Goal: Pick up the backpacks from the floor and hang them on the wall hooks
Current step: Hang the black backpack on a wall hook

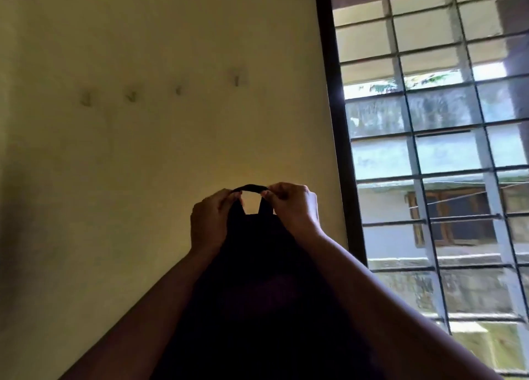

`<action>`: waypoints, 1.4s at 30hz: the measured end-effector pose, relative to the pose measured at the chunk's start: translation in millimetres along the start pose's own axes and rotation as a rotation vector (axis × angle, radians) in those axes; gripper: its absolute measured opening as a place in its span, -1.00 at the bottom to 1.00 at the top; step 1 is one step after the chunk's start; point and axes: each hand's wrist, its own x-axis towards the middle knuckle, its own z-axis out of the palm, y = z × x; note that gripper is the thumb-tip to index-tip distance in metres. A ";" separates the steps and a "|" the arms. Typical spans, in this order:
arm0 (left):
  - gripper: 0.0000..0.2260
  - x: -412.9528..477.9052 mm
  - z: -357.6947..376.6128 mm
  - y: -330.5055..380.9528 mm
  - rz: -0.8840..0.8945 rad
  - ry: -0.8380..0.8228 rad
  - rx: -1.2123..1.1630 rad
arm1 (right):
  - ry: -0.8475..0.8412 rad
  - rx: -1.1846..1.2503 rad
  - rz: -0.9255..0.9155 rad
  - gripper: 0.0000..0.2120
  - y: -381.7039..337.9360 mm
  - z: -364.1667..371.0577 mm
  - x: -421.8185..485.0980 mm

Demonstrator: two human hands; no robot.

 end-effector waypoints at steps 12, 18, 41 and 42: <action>-0.74 152.6 42.5 -20.8 0.097 0.211 0.124 | 0.088 0.013 -0.253 -0.82 -27.5 16.8 152.4; -0.74 209.8 34.6 -31.6 0.175 0.256 0.145 | 0.184 -0.001 -0.346 -0.80 -52.2 36.7 195.8; -0.55 301.6 22.9 -19.8 0.244 0.227 0.202 | 0.398 -0.030 -0.399 -0.81 -94.8 38.4 255.2; -0.55 297.9 22.4 -21.3 0.237 0.230 0.208 | 0.394 -0.051 -0.397 -0.82 -93.7 39.9 252.9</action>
